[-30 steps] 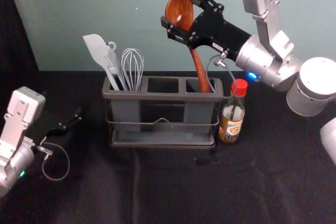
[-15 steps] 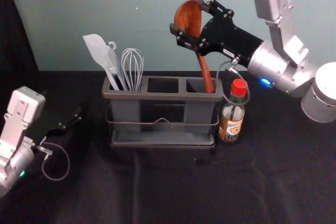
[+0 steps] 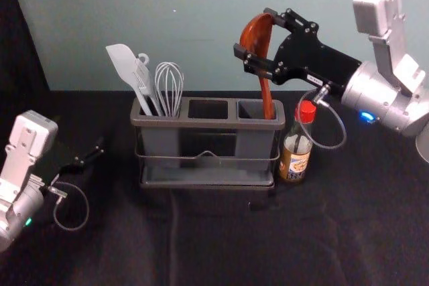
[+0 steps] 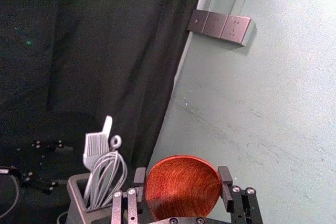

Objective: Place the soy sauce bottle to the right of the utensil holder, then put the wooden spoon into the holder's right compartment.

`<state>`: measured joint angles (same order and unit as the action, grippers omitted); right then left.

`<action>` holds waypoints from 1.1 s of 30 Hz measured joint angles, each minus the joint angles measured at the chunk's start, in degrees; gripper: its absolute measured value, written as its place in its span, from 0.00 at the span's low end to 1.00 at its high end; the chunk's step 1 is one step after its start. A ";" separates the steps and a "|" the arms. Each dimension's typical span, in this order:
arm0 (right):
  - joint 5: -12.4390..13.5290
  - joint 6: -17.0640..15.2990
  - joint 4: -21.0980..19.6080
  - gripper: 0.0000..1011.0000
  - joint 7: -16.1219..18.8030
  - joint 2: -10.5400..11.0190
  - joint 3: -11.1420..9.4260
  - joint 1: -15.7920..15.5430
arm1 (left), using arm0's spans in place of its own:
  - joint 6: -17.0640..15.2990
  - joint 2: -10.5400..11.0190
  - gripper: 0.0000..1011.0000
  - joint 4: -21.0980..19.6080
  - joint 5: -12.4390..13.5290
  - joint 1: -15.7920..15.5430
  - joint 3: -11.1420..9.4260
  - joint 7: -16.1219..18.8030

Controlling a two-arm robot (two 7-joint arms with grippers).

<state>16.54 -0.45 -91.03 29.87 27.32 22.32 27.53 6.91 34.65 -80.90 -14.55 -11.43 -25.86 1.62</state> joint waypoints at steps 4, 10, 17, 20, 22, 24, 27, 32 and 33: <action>0.28 -0.36 -1.32 0.83 -0.02 1.12 -0.31 -0.98 | 0.00 0.00 1.00 0.00 0.00 0.00 0.00 0.00; 1.11 -0.07 -1.95 0.83 -0.11 2.13 -0.86 -2.60 | 0.00 0.00 1.00 0.00 0.00 0.00 0.00 0.00; 2.07 0.80 -1.31 0.83 -0.09 2.54 -1.22 -3.87 | 0.00 0.00 1.00 0.00 0.00 0.00 0.00 0.00; 2.41 1.06 -0.93 0.83 -0.09 2.54 -1.21 -4.31 | 0.00 0.00 1.00 0.00 0.00 0.00 0.00 0.00; 2.53 1.30 -0.60 0.83 -0.13 2.40 -1.17 -4.61 | 0.00 0.00 1.00 0.00 0.00 0.00 0.00 0.00; 2.55 1.48 -0.40 0.83 -0.20 2.27 -1.07 -4.79 | 0.00 0.00 1.00 0.00 0.00 0.00 0.00 0.00; 2.61 1.88 0.21 0.83 -0.28 1.95 -0.81 -5.14 | 0.00 0.00 1.00 0.00 0.00 0.00 0.00 0.00; 2.68 2.35 1.15 0.83 -0.30 1.54 -0.46 -5.57 | 0.00 0.00 1.00 0.00 0.00 0.00 0.00 0.00; 2.67 2.38 1.28 0.83 -0.31 1.48 -0.40 -5.59 | 0.00 0.00 1.00 0.00 0.00 0.00 0.00 0.00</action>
<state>19.20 1.93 -89.75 29.56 28.80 21.92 21.95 6.91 34.65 -80.90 -14.55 -11.43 -25.86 1.62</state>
